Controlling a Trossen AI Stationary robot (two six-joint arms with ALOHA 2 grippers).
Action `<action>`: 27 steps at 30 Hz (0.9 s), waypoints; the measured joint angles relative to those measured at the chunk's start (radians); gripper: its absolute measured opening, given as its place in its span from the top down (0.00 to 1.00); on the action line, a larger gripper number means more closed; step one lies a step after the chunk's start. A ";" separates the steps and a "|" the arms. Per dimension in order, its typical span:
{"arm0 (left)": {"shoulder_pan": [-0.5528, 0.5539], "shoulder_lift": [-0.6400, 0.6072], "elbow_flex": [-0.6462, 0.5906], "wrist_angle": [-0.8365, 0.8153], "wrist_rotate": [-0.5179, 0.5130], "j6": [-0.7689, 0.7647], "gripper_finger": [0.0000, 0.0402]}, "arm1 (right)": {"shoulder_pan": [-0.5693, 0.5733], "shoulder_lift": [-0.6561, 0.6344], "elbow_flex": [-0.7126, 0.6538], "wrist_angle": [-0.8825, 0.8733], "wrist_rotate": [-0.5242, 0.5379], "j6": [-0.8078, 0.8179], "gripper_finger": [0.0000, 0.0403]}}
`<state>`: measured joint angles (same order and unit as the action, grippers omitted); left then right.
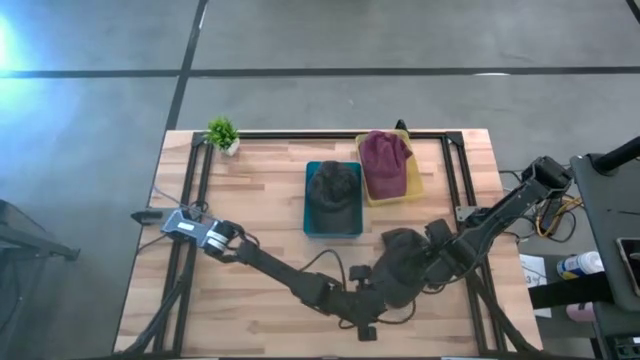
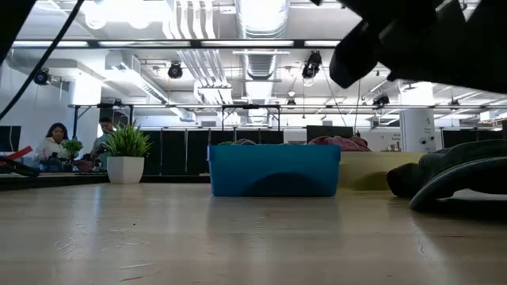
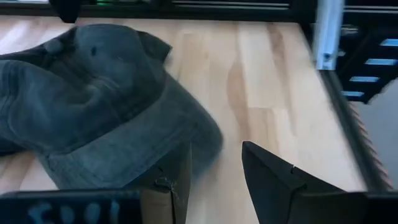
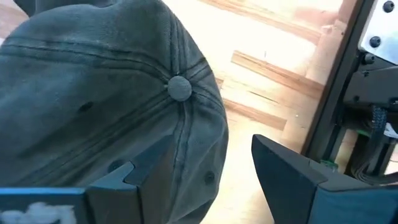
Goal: Pick & Place hat
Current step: Put the black cap into the blue bin
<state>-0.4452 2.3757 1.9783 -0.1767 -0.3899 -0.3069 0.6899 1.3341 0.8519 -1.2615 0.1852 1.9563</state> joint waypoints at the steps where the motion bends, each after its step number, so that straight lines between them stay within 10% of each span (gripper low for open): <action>1: 0.003 0.009 0.008 -0.001 -0.007 0.000 0.66 | 0.000 -0.007 -0.005 0.003 0.000 -0.001 0.47; 27: 0.064 0.085 0.002 -0.190 0.040 -0.067 0.66 | 0.001 -0.174 -0.075 0.090 0.105 -0.018 0.47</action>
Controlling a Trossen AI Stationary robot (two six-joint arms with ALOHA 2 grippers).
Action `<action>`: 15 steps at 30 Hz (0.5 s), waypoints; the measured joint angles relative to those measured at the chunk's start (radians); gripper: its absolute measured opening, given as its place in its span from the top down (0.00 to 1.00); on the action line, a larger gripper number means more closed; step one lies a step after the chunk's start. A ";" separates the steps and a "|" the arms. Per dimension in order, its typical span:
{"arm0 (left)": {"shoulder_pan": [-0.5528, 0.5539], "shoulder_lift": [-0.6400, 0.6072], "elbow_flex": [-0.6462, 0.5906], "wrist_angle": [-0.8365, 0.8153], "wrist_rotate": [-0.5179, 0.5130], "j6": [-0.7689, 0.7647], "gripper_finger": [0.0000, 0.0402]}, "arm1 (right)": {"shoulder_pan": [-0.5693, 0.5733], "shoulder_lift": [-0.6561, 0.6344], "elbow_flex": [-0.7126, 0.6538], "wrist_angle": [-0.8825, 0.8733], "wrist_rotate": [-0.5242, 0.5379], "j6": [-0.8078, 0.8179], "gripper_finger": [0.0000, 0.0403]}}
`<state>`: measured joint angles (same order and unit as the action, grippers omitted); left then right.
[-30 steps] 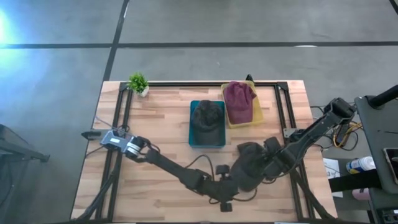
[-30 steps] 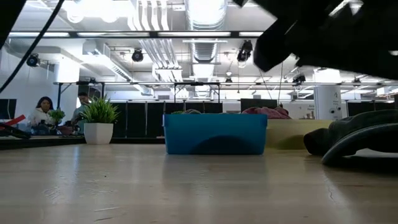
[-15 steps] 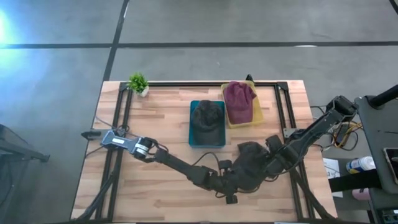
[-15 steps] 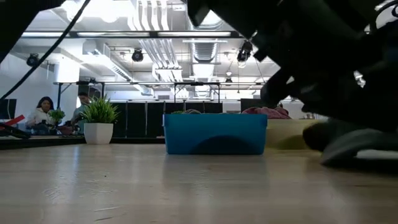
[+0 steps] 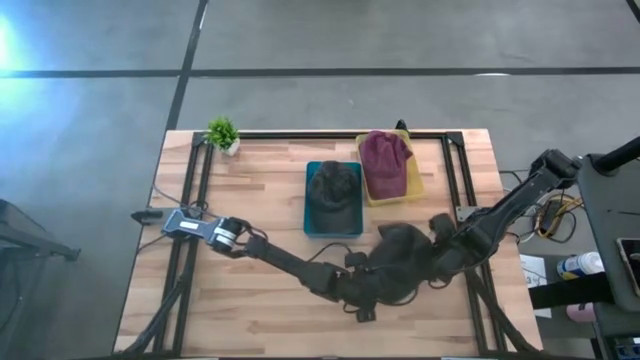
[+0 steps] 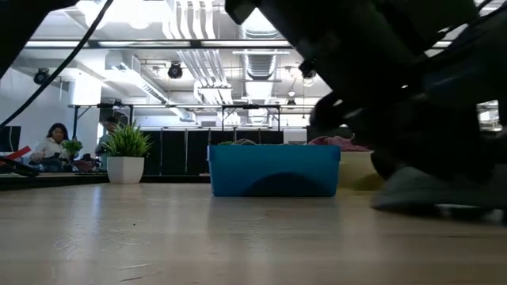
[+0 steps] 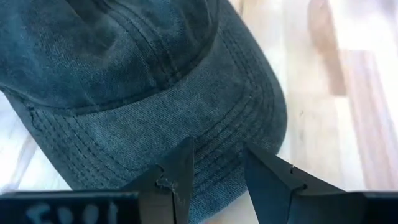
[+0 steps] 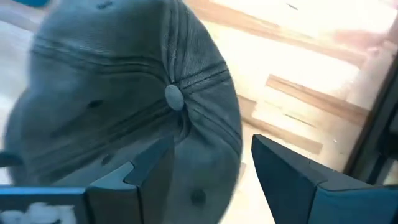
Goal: Pick & Place hat
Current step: Put the black cap into the blue bin
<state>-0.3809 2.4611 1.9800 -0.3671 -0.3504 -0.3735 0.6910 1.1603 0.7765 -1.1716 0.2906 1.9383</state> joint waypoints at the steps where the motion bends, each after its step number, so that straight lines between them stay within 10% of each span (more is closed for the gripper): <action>1: -0.002 0.000 0.000 -0.022 0.000 -0.010 0.66 | 0.000 -0.016 0.000 0.000 0.013 -0.004 0.47; 8: -0.042 0.002 -0.006 -0.104 -0.006 -0.022 0.66 | 0.000 -0.152 -0.047 0.042 0.100 -0.032 0.47; 15: -0.093 0.002 -0.063 -0.104 -0.026 -0.040 0.66 | -0.004 -0.285 -0.267 0.439 0.152 -0.112 0.47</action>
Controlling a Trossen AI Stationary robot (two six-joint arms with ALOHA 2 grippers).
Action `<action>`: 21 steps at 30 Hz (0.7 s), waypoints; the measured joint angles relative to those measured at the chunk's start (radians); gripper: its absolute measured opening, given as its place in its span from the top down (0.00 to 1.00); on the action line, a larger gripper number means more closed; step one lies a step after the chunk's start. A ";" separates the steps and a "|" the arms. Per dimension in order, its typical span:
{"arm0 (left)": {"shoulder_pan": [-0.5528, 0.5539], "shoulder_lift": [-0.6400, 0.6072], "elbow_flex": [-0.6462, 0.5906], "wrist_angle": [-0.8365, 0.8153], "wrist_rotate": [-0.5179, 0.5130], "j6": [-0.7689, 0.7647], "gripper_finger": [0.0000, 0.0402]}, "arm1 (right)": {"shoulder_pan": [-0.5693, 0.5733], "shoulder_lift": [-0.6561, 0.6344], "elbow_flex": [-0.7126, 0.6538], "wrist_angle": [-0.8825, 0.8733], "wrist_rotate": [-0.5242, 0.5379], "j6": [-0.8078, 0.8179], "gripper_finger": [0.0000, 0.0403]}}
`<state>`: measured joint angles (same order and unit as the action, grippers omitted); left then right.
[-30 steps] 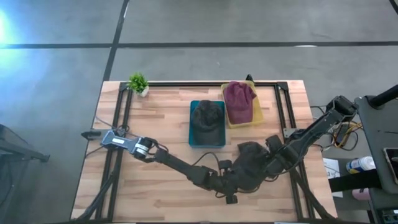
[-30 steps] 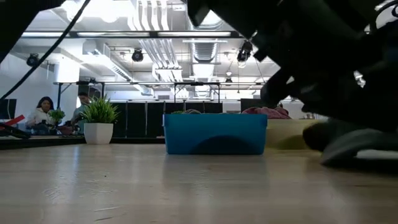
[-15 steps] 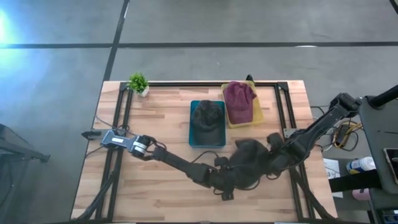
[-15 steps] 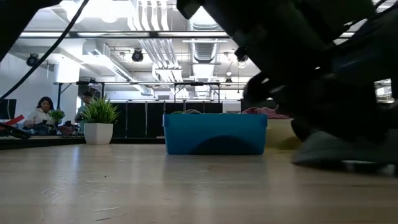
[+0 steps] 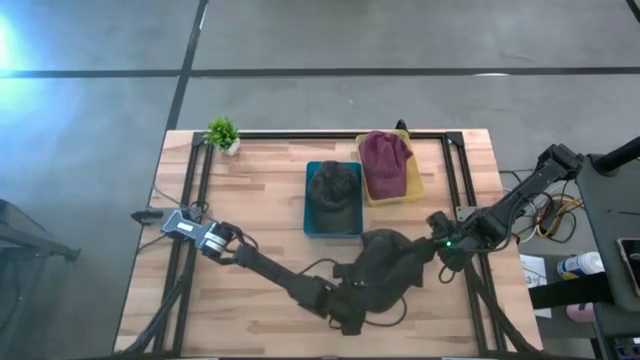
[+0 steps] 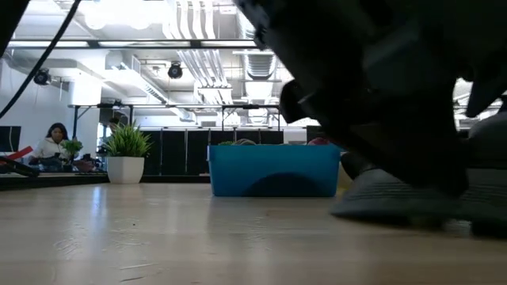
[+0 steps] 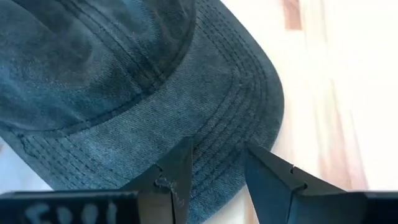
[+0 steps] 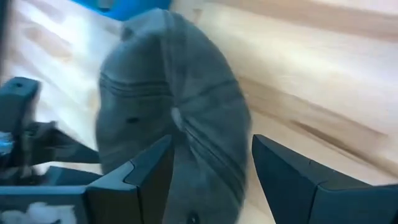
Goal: Pick & Place hat
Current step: Put the black cap into the blue bin
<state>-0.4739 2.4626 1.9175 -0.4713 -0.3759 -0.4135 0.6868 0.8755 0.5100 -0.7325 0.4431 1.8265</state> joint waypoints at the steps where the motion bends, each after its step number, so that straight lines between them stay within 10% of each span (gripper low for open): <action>1: -0.005 0.000 -0.010 -0.001 0.000 -0.006 0.66 | -0.002 -0.007 -0.028 0.060 0.011 -0.014 0.47; 21: -0.025 -0.001 -0.078 -0.040 0.004 -0.079 0.66 | -0.086 0.103 -0.205 0.421 0.001 -0.184 0.47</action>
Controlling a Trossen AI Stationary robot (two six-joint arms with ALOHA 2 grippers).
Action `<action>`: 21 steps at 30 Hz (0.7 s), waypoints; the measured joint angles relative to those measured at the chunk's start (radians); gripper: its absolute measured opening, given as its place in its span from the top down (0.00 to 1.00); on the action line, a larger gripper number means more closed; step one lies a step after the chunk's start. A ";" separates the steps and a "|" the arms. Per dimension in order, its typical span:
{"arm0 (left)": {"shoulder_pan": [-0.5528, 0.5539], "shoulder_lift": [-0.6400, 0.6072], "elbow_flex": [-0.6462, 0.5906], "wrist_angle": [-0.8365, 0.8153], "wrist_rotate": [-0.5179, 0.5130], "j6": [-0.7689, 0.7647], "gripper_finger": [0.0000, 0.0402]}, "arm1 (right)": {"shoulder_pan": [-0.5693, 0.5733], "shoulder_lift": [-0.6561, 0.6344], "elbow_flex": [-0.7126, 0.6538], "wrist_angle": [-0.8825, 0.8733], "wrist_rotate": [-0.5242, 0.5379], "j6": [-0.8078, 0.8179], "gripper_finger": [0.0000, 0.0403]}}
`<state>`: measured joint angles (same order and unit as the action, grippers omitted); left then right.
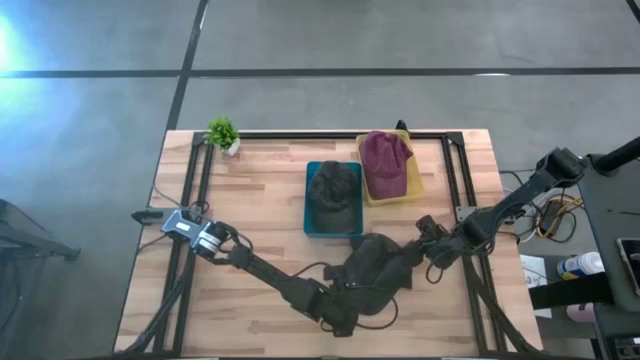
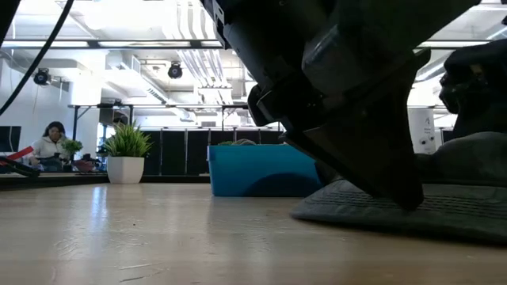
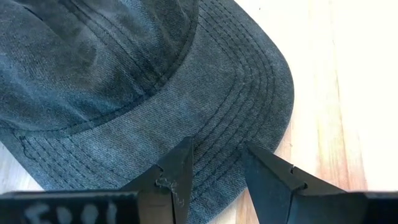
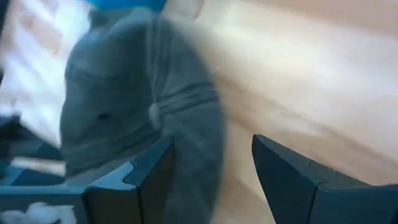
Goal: Pick & Place hat
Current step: Put the black cap into the blue bin
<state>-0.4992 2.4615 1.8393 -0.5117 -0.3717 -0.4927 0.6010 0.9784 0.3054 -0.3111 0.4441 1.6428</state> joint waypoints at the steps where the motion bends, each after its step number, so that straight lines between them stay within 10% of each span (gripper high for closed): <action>1: 0.000 0.000 0.000 0.000 0.000 0.001 0.66 | -0.004 0.006 -0.011 0.041 -0.019 -0.018 0.47; 21: 0.000 0.000 -0.005 0.018 -0.015 0.001 0.66 | -0.144 0.125 -0.149 0.579 -0.093 -0.225 0.47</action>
<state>-0.4995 2.4619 1.8347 -0.4934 -0.3868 -0.4915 0.4568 1.1039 0.1562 0.2683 0.3510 1.4181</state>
